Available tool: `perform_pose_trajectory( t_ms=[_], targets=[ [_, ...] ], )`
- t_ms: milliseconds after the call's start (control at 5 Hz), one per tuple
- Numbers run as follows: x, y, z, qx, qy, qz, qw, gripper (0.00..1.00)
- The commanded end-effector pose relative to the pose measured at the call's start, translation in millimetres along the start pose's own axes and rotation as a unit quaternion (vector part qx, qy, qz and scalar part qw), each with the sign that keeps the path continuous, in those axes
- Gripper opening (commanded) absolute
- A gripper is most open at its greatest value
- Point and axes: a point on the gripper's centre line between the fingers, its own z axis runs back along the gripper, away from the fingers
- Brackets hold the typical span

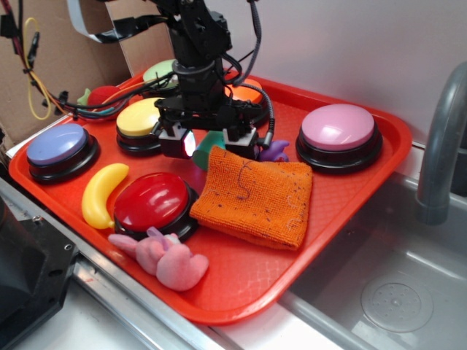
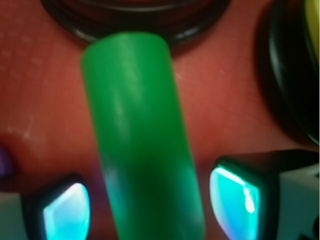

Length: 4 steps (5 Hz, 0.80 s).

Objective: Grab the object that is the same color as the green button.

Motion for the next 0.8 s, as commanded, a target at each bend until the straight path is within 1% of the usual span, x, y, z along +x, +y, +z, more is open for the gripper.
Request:
perform_pose_trajectory(
  t_ms=[0,200,400,600],
  targets=[
    [14,-4,7,-0.013,-0.025,0.004,1.000,0.00],
    [13,-3,15,-0.006,-0.034,-0.012,0.999,0.00],
    [17,1,50,-0.002,-0.022,-0.074,0.997,0.00],
    [15,10,89,0.022,-0.001,-0.151,0.988,0.00]
  ],
)
